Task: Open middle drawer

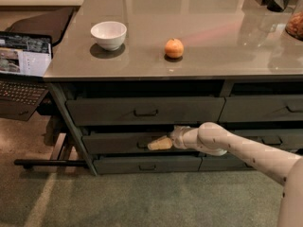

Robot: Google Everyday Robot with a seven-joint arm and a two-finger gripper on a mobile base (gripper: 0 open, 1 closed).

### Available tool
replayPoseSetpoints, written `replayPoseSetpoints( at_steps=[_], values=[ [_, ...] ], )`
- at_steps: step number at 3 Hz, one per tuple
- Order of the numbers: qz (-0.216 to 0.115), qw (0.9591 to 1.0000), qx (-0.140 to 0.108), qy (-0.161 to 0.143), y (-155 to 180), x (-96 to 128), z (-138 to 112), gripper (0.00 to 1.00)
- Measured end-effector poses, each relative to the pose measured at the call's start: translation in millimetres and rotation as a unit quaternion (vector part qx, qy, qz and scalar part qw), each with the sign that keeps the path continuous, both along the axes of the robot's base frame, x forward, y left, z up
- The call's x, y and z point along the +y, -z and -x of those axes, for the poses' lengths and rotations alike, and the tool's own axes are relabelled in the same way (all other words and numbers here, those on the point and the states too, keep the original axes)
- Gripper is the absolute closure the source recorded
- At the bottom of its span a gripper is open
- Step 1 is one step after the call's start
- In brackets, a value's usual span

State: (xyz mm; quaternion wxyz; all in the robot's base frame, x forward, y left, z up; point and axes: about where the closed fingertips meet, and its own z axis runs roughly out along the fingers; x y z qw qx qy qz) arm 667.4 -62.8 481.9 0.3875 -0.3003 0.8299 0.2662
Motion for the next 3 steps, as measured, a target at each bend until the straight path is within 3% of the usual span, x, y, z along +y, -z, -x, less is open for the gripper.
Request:
replayPoseSetpoints(
  at_steps=[2, 3],
  values=[
    [-0.012, 0.9997, 0.019, 0.003, 31, 0, -11, 0.00],
    [-0.012, 0.9997, 0.019, 0.003, 29, 0, -10, 0.00]
  ],
)
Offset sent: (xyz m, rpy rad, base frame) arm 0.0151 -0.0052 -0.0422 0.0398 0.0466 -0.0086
